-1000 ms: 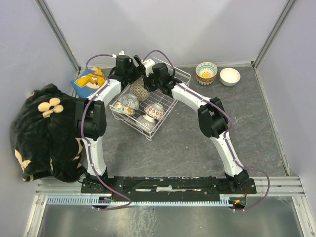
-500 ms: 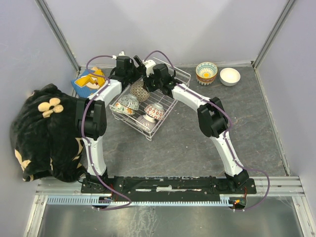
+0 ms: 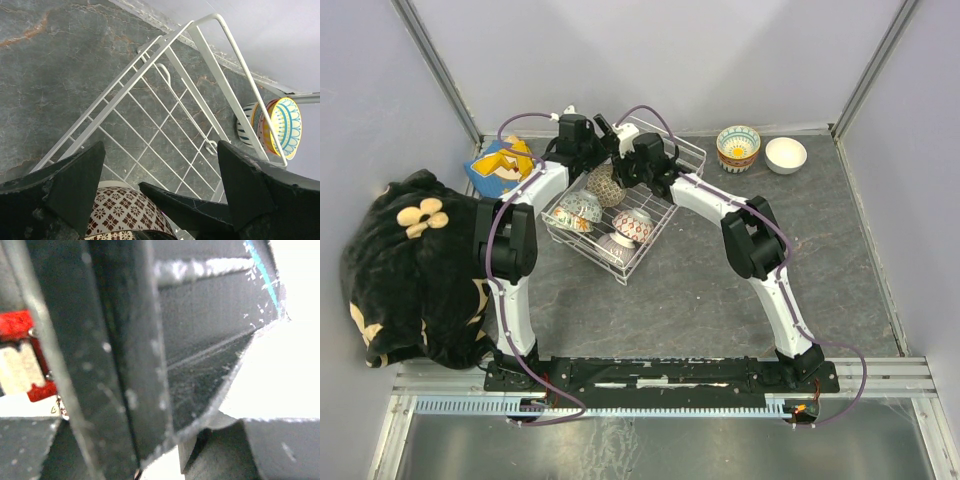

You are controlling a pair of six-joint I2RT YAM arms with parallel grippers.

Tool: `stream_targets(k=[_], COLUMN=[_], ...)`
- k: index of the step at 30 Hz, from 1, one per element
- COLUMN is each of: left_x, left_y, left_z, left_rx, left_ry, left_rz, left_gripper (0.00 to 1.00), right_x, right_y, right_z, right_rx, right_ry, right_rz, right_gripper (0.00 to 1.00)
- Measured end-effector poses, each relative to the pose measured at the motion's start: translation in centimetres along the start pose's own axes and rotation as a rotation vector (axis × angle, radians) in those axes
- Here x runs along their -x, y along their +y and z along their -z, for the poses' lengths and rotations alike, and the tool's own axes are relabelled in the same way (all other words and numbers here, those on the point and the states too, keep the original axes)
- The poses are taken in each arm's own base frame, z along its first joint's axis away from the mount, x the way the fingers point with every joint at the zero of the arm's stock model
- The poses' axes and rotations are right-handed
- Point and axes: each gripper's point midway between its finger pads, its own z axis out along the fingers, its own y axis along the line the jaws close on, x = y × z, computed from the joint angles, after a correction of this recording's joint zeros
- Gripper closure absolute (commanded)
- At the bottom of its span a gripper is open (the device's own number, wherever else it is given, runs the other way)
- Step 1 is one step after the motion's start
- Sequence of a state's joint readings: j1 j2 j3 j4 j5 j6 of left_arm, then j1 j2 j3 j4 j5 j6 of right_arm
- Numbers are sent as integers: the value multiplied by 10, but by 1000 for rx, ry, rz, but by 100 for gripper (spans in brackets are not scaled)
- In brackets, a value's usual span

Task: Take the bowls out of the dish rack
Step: Pick up the bowl from the dish rack.

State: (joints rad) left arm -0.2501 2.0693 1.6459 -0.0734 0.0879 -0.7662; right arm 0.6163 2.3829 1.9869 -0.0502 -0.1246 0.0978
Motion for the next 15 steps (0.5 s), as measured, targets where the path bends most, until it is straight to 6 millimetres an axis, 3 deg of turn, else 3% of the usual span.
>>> stream_targets(k=[7,15], left_x=[-1,-4], left_y=[-2,-15], left_z=[0,3], left_rx=[-3,-50], left_ry=[2,30], left_rz=[7,10], left_gripper=[1,1], right_x=[-1,-20], right_y=[-4,-49], right_z=[2,6], right_rx=[-23,-143], right_ry=[-9,23], right_rz=[6,-28], right_gripper=[62,62])
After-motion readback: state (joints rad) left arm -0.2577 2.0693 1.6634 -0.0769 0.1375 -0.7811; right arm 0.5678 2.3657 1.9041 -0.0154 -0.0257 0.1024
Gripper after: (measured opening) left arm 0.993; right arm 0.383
